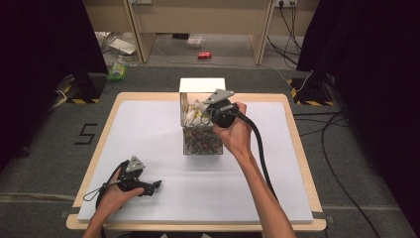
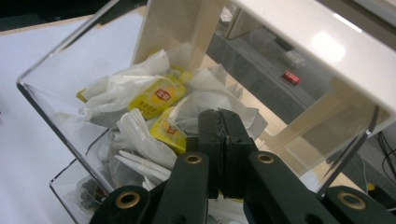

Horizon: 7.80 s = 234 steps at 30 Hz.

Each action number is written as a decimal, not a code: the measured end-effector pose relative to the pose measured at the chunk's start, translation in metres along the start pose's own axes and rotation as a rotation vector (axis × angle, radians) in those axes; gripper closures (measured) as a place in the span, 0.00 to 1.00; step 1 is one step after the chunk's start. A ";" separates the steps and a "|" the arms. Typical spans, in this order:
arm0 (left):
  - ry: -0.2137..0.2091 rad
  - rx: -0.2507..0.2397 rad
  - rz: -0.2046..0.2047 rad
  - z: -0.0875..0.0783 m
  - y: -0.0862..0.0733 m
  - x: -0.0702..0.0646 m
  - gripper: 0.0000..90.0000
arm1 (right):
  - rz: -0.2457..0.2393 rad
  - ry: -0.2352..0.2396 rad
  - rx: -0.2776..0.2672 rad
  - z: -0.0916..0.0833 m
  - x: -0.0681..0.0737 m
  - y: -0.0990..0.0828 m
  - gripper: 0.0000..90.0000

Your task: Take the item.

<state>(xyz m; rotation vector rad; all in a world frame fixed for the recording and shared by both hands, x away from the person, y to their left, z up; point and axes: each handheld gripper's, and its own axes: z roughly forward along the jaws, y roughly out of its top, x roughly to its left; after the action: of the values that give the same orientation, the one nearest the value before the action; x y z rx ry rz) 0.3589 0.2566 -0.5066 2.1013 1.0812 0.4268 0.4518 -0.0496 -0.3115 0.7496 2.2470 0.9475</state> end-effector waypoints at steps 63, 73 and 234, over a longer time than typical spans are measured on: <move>0.000 -0.001 0.000 0.000 0.000 0.000 0.00 | 0.195 -0.090 -0.277 -0.109 -0.068 -0.028 1.00; 0.001 0.000 0.002 0.000 0.000 0.000 0.00 | 0.267 -0.119 -0.242 -0.096 -0.087 -0.050 1.00; 0.001 -0.003 0.002 0.000 0.000 0.000 0.00 | 0.418 -0.061 -0.015 0.015 -0.069 -0.117 0.30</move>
<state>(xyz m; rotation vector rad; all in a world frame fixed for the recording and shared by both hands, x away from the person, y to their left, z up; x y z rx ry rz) 0.3590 0.2567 -0.5068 2.1001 1.0790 0.4304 0.4773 -0.1589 -0.3891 1.2554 2.0658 1.1108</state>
